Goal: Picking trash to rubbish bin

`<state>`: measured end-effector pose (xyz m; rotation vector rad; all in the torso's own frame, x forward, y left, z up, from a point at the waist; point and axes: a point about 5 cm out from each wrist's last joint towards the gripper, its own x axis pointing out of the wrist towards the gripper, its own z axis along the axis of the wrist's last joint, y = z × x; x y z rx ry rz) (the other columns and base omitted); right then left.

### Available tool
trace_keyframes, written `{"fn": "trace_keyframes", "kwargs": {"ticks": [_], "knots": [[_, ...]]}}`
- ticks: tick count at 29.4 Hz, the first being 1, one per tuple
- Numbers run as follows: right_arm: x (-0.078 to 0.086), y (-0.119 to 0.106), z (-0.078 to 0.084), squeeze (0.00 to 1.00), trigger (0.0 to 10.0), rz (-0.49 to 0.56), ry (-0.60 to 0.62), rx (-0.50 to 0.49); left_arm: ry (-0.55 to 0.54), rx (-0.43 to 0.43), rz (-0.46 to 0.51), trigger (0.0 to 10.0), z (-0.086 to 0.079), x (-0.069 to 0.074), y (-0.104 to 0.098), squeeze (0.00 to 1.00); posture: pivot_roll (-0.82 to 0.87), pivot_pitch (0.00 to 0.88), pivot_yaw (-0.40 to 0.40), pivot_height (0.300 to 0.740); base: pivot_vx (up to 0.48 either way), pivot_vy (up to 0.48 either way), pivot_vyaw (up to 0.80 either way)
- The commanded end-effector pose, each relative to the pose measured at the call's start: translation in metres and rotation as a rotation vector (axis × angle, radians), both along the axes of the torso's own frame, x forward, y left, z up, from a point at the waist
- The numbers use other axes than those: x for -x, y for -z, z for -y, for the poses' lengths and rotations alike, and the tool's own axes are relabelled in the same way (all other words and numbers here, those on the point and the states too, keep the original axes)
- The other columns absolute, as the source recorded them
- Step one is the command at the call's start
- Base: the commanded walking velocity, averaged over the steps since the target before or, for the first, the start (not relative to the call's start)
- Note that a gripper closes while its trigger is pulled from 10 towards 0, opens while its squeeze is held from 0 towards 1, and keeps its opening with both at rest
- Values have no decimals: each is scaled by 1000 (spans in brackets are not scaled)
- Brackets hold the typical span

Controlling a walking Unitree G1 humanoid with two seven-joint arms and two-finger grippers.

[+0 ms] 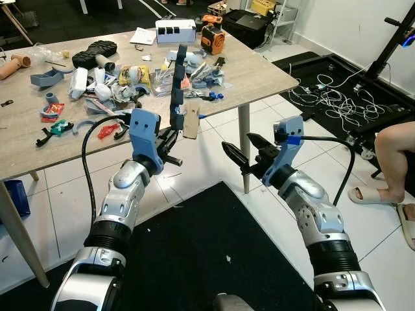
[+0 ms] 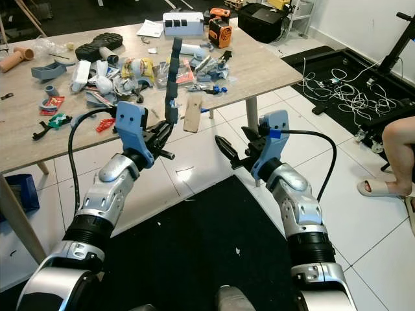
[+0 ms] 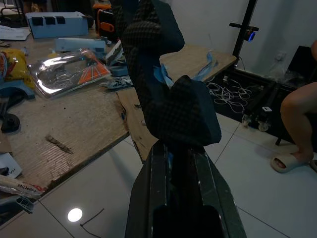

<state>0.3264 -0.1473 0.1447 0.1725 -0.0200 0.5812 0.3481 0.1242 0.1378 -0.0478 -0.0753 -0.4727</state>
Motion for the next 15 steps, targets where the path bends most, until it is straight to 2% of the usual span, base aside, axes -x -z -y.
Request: {"fn": "trace_keyframes", "kwargs": {"ticks": [1,4,7,15], "knots": [[1,1,0,0,10000,5,0,3,4,-15,-17,10000,-1,0,5,0,-39,0,-7,740,0,0,0],[1,2,0,0,10000,5,0,3,17,-44,-42,10000,1,0,8,0,-39,0,-7,740,-340,0,0],[1,2,0,0,10000,6,0,3,21,-29,-35,10000,1,0,7,0,-39,0,-8,740,-480,0,0],[1,1,0,0,10000,9,1,3,6,-19,-29,10000,0,0,6,0,-39,0,-9,740,0,0,0]]}}
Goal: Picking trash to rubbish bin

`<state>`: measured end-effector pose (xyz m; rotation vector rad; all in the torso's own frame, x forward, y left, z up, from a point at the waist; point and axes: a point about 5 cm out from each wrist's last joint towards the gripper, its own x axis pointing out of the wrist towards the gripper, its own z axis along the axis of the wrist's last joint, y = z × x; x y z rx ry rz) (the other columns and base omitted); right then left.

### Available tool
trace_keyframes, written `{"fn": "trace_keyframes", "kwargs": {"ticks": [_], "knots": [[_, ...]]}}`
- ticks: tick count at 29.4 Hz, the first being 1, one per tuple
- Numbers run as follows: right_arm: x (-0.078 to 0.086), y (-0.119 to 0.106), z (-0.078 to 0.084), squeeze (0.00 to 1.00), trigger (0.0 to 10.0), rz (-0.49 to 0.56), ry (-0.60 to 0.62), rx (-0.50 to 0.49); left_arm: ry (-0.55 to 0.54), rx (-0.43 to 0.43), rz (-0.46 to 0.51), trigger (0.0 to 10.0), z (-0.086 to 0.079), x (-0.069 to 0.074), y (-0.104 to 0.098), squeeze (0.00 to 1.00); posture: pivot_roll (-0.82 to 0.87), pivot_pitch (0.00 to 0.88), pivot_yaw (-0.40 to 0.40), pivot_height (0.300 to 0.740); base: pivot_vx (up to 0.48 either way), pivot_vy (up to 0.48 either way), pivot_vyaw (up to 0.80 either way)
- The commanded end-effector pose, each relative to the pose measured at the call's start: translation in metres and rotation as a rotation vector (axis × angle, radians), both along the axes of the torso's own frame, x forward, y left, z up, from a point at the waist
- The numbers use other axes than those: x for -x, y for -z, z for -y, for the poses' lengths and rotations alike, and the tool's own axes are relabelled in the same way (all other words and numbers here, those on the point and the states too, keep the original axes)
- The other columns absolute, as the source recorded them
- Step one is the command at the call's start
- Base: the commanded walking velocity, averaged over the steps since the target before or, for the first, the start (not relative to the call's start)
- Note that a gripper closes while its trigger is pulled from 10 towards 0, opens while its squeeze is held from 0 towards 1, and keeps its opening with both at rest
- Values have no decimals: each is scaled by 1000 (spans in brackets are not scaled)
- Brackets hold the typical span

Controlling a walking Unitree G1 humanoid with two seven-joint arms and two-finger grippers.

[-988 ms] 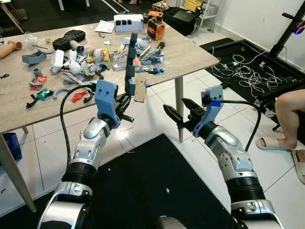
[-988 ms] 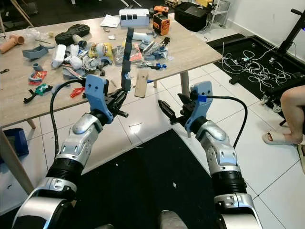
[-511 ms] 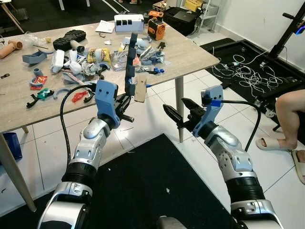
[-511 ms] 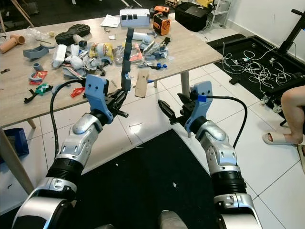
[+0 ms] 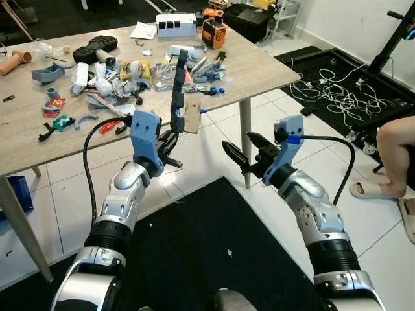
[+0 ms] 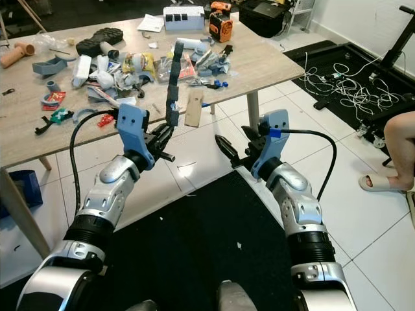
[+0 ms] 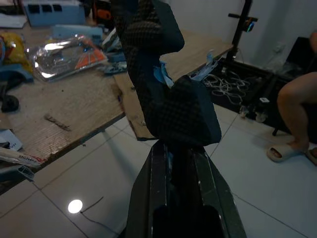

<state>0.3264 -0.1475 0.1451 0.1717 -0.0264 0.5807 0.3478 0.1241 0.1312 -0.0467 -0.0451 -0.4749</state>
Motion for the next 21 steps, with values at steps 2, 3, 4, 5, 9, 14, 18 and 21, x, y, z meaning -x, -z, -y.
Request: {"fn": "trace_keyframes", "kwargs": {"ticks": [2,3,4,5,9,14,18,21], "knots": [[1,2,0,0,10000,-2,-2,8,5,-10,1,10000,0,-1,-1,0,-39,0,-9,740,0,0,0],[1,2,0,0,10000,-4,-3,11,5,-10,1,10000,0,-1,-1,0,-39,0,-9,740,0,0,0],[1,2,0,0,10000,-8,-5,13,5,-9,1,10000,0,-1,-1,0,-39,0,-8,740,0,0,-800],[1,3,0,0,10000,-12,-7,15,4,-8,1,10000,0,-1,-1,0,-39,0,-8,740,0,0,-800],[1,3,0,0,10000,-19,-7,15,4,-6,1,10000,-1,-1,-1,0,-40,0,-8,740,0,0,-800],[0,3,-1,0,10000,-21,-8,15,4,-5,1,10000,-1,-1,-1,0,-40,0,-8,740,0,0,-800],[0,3,-1,0,10000,-22,-8,15,3,-4,1,10000,-1,-1,-1,0,-40,0,-8,740,0,0,-800],[0,3,-1,0,10000,-22,-8,15,3,-4,0,10000,-1,-1,-1,0,-40,0,-8,740,0,0,-800]]}}
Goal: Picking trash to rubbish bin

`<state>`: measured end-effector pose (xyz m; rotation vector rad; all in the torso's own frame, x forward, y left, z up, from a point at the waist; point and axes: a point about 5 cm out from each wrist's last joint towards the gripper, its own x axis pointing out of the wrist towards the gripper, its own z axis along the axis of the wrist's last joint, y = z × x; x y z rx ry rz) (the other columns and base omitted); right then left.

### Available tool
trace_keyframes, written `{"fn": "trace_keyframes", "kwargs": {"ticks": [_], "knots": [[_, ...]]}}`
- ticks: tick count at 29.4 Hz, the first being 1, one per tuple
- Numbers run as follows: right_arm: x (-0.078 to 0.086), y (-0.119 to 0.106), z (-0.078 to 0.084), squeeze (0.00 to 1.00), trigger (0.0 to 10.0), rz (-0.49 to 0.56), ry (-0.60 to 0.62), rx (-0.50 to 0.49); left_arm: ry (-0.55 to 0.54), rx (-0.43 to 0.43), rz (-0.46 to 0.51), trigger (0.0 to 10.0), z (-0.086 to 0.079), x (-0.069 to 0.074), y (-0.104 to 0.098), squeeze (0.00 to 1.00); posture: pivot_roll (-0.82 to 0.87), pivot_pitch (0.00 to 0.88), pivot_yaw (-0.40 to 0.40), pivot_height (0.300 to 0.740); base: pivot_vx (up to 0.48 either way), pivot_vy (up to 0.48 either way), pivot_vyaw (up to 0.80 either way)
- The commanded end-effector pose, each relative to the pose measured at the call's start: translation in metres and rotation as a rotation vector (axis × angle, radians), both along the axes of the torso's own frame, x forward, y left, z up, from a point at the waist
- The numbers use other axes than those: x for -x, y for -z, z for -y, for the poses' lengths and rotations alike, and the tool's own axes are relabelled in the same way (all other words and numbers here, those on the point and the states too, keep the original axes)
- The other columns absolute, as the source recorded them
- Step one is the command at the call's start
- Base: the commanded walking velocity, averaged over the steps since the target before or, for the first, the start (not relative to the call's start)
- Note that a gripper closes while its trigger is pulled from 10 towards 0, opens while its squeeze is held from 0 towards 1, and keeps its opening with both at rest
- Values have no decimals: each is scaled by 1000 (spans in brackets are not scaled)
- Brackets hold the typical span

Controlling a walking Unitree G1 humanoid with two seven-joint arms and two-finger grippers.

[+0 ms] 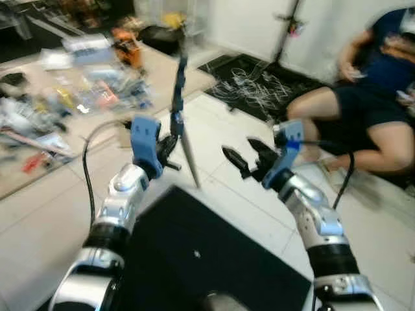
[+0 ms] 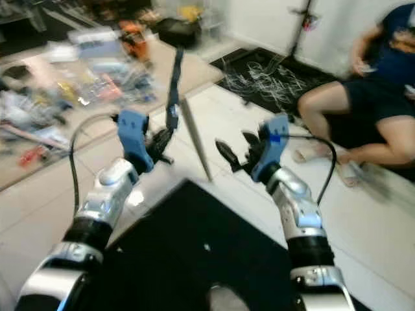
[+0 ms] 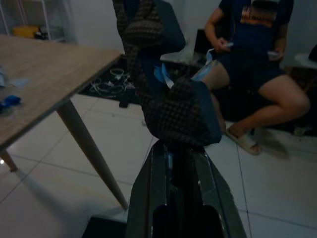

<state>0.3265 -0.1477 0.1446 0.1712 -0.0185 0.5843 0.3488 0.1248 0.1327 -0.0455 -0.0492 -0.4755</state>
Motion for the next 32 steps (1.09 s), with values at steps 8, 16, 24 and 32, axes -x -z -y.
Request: {"fn": "trace_keyframes", "kwargs": {"ticks": [8,16,24,32], "knots": [[0,3,-1,0,10000,-16,-4,11,3,-3,-4,10000,0,0,0,0,-40,0,-8,740,0,0,-800],[0,3,-1,0,10000,-17,-5,9,5,0,-4,10000,0,0,0,0,-40,0,-8,740,0,0,-800],[0,3,-1,0,10000,-18,-6,7,9,8,-3,10000,0,0,0,0,-40,0,-7,740,0,0,-800],[0,3,0,0,10000,-19,-6,8,12,13,-2,10000,0,0,0,0,-40,0,-7,740,0,0,-800]]}}
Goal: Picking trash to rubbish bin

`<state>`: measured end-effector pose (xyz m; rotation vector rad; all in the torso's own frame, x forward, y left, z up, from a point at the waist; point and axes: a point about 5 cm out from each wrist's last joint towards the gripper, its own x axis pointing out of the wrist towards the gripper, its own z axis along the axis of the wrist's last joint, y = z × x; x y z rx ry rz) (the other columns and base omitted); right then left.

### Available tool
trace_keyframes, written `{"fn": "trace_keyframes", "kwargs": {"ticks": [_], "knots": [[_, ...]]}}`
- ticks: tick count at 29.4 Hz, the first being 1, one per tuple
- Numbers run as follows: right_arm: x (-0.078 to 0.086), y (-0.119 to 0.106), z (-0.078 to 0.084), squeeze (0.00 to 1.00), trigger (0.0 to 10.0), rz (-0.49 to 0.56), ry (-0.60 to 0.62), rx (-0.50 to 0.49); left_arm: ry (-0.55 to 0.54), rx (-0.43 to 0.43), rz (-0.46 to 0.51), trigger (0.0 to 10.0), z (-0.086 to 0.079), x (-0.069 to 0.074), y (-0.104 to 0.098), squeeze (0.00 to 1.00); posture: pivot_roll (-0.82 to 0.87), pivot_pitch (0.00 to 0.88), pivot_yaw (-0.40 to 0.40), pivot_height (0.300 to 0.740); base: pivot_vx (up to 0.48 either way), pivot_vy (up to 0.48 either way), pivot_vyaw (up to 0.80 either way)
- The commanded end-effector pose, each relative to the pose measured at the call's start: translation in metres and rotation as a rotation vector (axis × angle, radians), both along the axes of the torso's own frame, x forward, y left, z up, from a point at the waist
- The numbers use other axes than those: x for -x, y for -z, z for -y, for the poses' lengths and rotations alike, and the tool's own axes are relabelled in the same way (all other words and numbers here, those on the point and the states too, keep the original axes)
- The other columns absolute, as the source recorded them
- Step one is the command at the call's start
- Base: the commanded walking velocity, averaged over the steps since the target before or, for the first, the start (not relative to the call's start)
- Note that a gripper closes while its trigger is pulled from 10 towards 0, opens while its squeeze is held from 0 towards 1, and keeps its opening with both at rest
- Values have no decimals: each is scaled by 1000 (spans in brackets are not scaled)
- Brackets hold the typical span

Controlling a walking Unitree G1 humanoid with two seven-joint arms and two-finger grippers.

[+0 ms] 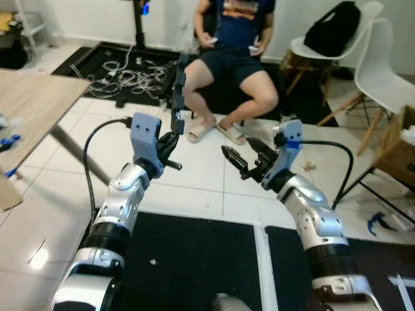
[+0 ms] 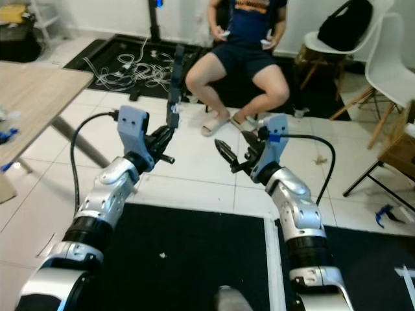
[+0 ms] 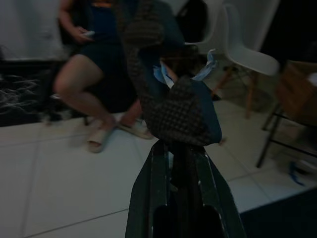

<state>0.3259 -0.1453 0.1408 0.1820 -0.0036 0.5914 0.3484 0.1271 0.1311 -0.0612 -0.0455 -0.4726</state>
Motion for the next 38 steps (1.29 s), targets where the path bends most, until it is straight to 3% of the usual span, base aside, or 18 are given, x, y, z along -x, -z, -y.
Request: {"fn": "trace_keyframes", "kwargs": {"ticks": [1,26,32,38], "knots": [[0,-1,2,0,10000,-3,2,14,16,-1,5,10000,3,0,-2,0,-41,0,-7,740,0,0,-800],[2,-2,0,0,10000,30,-44,11,30,-1,2,10000,3,0,-1,0,-41,0,-6,740,0,0,-800],[6,-2,0,0,10000,24,-139,-158,32,0,4,10000,3,0,-1,0,-33,0,-7,740,0,0,-800],[9,-2,-2,0,10000,35,-191,-157,34,0,6,10000,2,0,-2,0,-33,0,-3,740,0,0,-800]]}}
